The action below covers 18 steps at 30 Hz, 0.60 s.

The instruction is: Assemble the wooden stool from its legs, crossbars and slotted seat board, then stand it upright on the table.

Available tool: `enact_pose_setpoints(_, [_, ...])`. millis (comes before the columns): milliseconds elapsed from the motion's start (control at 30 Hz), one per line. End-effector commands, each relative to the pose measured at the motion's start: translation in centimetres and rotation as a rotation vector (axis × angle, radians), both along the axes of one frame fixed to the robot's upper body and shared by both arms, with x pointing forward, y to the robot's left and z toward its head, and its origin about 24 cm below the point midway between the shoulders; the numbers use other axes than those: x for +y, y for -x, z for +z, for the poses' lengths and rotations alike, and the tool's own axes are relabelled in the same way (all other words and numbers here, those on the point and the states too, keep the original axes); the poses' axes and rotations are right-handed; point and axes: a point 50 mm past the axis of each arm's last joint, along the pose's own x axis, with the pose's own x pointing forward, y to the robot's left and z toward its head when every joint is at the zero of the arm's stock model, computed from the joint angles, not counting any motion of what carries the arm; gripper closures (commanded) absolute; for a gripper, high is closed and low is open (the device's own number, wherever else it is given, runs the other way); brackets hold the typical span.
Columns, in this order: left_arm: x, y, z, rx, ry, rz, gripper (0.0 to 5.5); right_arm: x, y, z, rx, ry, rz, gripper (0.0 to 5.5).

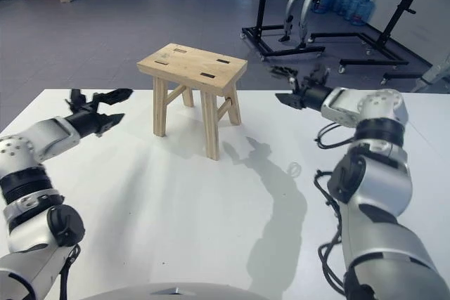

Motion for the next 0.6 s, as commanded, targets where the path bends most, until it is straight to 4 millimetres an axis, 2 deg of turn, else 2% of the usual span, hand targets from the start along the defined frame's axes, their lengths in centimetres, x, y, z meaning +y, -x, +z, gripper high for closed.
enact_pose_setpoints(33, [3.1, 1.8, 3.3, -0.154, -0.727, 0.141, 0.13, 1.4, 2.7, 0.5, -0.323, 0.707, 0.052, 0.1])
enact_pose_setpoints(67, [2.6, 1.6, 3.9, -0.245, -0.899, 0.173, 0.13, 2.3, 2.8, 0.9, -0.447, 0.854, -0.022, 0.1])
enact_pose_setpoints(100, [2.2, 1.4, 4.2, -0.323, -0.981, 0.211, 0.13, 3.0, 2.7, 1.3, -0.546, 0.937, -0.113, 0.1])
enact_pose_setpoints(200, [0.9, 0.7, 2.9, -0.397, -0.936, 0.356, 0.13, 4.3, 2.0, 0.4, -0.628, 1.0, -0.439, 0.1])
enact_pose_setpoints(333, [0.3, 0.4, 0.5, -0.372, -0.921, 0.482, 0.13, 4.6, 1.7, -2.4, -0.536, 0.983, -0.75, 0.1])
enact_pose_setpoints(433, [-0.2, 0.2, -0.5, -0.353, -0.893, 0.5, 0.13, 4.6, 1.7, -3.3, -0.516, 0.982, -0.836, 0.1])
enact_pose_setpoints(600, [-0.9, -0.1, -1.1, -0.354, -0.841, 0.489, 0.13, 4.8, 1.1, -3.3, -0.545, 0.946, -0.825, 0.1])
